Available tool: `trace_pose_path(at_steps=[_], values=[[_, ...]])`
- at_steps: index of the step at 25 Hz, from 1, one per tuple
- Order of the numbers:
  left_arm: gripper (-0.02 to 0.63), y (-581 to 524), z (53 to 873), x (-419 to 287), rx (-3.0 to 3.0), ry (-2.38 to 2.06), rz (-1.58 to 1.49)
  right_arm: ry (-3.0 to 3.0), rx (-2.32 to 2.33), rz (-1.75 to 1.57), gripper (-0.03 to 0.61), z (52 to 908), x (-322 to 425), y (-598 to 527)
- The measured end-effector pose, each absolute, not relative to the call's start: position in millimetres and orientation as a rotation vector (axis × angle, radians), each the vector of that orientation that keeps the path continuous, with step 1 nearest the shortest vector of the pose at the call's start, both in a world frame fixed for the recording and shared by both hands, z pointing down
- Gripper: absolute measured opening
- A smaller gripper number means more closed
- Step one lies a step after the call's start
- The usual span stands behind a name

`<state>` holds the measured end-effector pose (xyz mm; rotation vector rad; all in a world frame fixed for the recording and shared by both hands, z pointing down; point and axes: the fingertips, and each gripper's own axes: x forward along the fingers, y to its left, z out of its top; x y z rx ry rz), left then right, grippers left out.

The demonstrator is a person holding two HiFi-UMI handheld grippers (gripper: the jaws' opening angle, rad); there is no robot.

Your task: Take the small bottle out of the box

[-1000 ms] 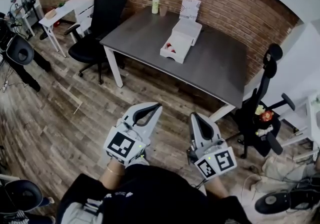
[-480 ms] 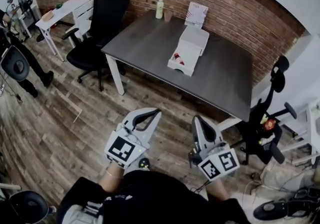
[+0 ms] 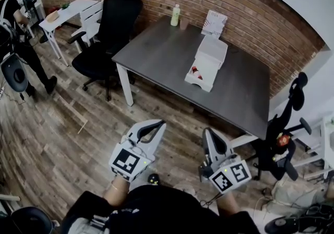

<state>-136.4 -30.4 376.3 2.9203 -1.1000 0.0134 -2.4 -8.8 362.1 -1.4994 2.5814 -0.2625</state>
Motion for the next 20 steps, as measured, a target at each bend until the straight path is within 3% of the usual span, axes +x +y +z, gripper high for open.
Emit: trace_pose_path(at_steps=[20], values=[[-0.002,-152.8,384.7,-126.8,2.852,-1.189,0.042,2.642,-1.491,-0.178,0.002,373.4,29.6,-137.2]])
